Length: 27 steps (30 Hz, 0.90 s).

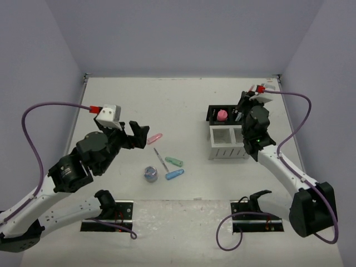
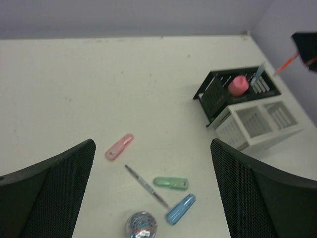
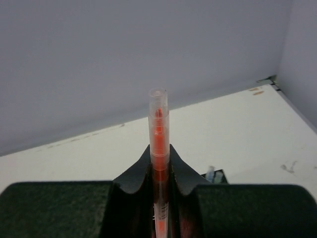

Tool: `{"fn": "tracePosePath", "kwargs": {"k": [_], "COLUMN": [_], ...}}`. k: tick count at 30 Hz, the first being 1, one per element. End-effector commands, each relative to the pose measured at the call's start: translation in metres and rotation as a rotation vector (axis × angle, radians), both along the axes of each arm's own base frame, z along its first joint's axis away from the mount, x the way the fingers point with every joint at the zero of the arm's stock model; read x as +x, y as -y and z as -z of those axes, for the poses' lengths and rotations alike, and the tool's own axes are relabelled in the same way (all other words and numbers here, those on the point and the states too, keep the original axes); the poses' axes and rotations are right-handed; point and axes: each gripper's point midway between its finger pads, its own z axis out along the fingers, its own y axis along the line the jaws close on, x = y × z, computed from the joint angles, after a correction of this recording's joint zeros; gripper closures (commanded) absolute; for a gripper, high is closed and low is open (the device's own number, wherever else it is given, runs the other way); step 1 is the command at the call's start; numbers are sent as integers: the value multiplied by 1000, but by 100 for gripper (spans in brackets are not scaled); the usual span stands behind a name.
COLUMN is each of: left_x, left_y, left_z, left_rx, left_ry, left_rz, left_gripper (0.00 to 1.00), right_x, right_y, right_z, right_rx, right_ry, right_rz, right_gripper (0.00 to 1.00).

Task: Sort the stationery into containers
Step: Place the pen in the storage box.

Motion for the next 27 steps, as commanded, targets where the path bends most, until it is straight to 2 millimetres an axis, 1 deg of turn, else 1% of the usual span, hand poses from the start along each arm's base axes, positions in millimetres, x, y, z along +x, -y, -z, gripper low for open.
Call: {"fn": "tracePosePath", "kwargs": {"k": [1,2,4,6,8,9,11,13,14,15,16,17,18,20,21,22,23,24,26,27], "left_x": [-13,-14,-17,-20,-21,-21,-22,-23,-23,-23,-23,-23,-23,-22,-22,-22,-21,-21,-19,-17], "left_y": [-1,-3,-4,-5,-6,-7,-7,-8,-8,-7,-7,-7,-6,-6,-7,-7,-6,-6,-8,-9], "left_z": [50,54,64,66,71,73,74,71,72,73,73,76,77,76,76,77,78,78,79,80], "left_rx": [142,139,140,121,116,114,106,95,97,100,101,105,109,108,109,111,114,116,115,114], "left_ry": [-92,-89,-86,-67,-63,-63,-61,-49,-51,-53,-55,-58,-61,-59,-60,-61,-63,-66,-70,-74], "left_rz": [74,79,93,103,105,105,105,108,109,110,112,112,112,110,108,107,106,104,86,66], "left_gripper": [0,0,0,0,0,0,0,0,0,0,0,0,0,0,0,0,0,0,0,0], "right_x": [19,26,38,46,47,48,46,45,45,45,43,41,39,35,34,31,28,24,15,12], "right_y": [48,52,54,56,55,54,51,48,47,46,45,43,42,42,41,41,41,40,40,36], "right_z": [-22,-14,-7,10,23,22,38,53,57,60,58,56,54,47,48,43,36,30,12,4], "right_rx": [-3,-11,-21,-29,-32,-21,-12,10,14,12,13,16,21,23,23,28,30,30,33,43], "right_ry": [112,92,76,48,26,35,20,6,-1,-5,-2,5,10,17,9,12,21,32,33,5], "right_rz": [192,197,196,205,202,200,178,162,156,151,142,128,123,113,111,108,102,96,85,68], "right_gripper": [100,100,100,100,100,99,97,91,89,85,74,43,33,23,21,12,6,1,1,1]}}
